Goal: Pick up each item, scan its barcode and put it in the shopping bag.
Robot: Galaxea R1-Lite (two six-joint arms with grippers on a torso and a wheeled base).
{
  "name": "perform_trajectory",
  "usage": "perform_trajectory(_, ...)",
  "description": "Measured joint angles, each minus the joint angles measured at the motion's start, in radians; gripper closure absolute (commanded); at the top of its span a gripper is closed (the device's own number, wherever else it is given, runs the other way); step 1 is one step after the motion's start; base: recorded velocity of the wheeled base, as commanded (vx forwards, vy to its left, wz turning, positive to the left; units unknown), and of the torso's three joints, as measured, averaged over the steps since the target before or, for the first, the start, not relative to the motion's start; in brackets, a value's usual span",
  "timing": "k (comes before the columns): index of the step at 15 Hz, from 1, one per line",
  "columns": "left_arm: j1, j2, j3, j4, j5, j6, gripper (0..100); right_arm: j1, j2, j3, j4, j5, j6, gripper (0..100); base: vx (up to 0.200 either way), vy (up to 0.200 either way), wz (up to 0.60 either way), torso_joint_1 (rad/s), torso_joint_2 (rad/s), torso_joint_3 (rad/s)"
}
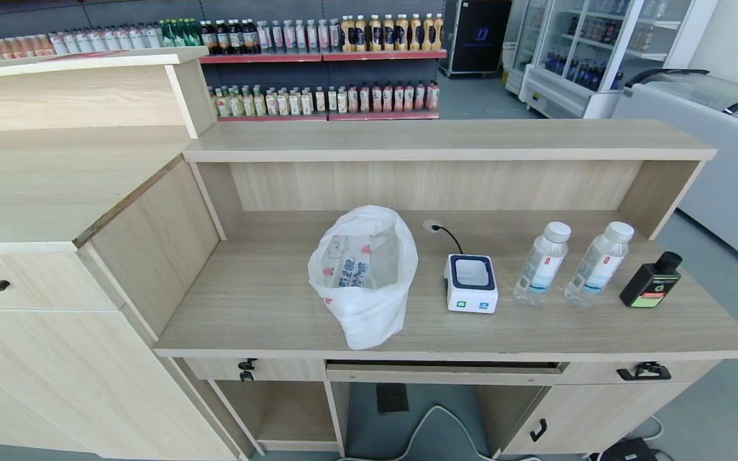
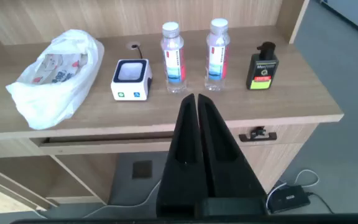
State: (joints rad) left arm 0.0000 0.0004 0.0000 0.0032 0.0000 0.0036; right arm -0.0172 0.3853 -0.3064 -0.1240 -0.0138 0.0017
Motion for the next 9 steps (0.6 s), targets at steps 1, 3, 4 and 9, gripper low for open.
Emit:
perform_trajectory(1, 0.0, 0.0, 0.0, 0.0, 0.0, 0.0, 0, -0.009, 0.112, -0.036, -0.06, 0.002, -0.01, 100, 0.0, 0.0, 0.0, 0.0, 0.0, 0.0)
perform_trajectory(3, 0.0, 0.0, 0.0, 0.0, 0.0, 0.0, 0, -0.03, 0.42, -0.097, -0.267, 0.018, -0.034, 0, 0.0, 0.0, 0.0, 0.0, 0.0, 0.0)
perform_trajectory(4, 0.0, 0.0, 0.0, 0.0, 0.0, 0.0, 0, -0.036, 0.532, -0.11, -0.354, 0.03, -0.04, 0, 0.0, 0.0, 0.0, 0.0, 0.0, 0.0)
perform_trajectory(9, 0.0, 0.0, 0.0, 0.0, 0.0, 0.0, 0, -0.055, 1.096, -0.13, -0.826, 0.112, -0.052, 0, 0.0, 0.0, 0.0, 0.0, 0.0, 0.0)
